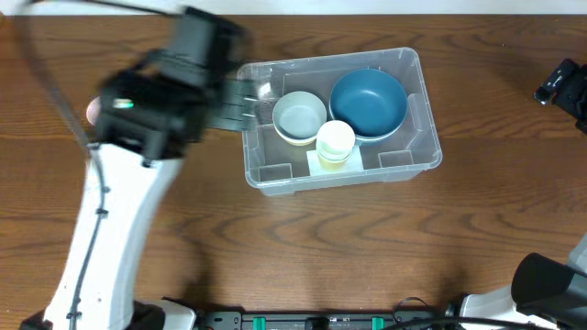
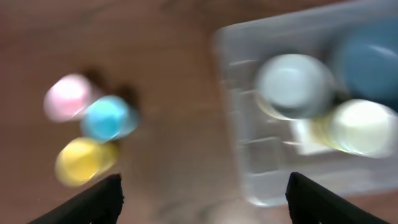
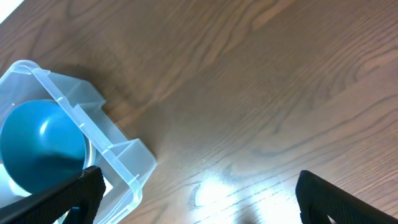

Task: Pack container
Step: 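Release the white cup and withdraw the left gripper, then move the left gripper to the blue cup and grasp it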

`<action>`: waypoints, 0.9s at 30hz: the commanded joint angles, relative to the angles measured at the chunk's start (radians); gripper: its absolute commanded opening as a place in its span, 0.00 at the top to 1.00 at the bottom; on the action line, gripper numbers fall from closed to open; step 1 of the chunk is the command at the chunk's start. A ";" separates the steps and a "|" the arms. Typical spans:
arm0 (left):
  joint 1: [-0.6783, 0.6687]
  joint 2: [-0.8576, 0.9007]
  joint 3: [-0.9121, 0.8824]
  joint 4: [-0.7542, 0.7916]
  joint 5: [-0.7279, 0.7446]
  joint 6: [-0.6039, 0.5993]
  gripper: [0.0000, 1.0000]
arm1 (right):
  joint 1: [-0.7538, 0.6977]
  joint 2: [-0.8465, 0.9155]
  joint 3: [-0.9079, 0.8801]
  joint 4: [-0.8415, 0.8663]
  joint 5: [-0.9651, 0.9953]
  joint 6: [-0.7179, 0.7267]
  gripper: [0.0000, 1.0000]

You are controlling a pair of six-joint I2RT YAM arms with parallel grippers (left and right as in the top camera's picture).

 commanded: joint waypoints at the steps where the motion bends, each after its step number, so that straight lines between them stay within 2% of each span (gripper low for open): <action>1: 0.143 0.041 -0.021 -0.023 -0.025 -0.043 0.16 | 0.000 -0.002 0.002 -0.001 -0.004 -0.008 0.01; 6: 0.304 0.100 -0.074 0.021 -0.011 -0.042 0.16 | 0.000 -0.002 0.002 0.000 -0.004 -0.008 0.01; 11: 0.367 0.198 -0.099 0.099 -0.009 -0.042 0.16 | 0.000 -0.002 0.002 0.000 -0.004 -0.008 0.01; 21: 0.392 0.447 -0.100 0.112 -0.009 -0.015 0.16 | 0.000 -0.002 0.002 0.000 -0.004 -0.008 0.01; 27: 0.398 0.539 -0.100 0.121 -0.008 -0.013 0.16 | 0.000 -0.002 0.002 0.000 -0.004 -0.008 0.01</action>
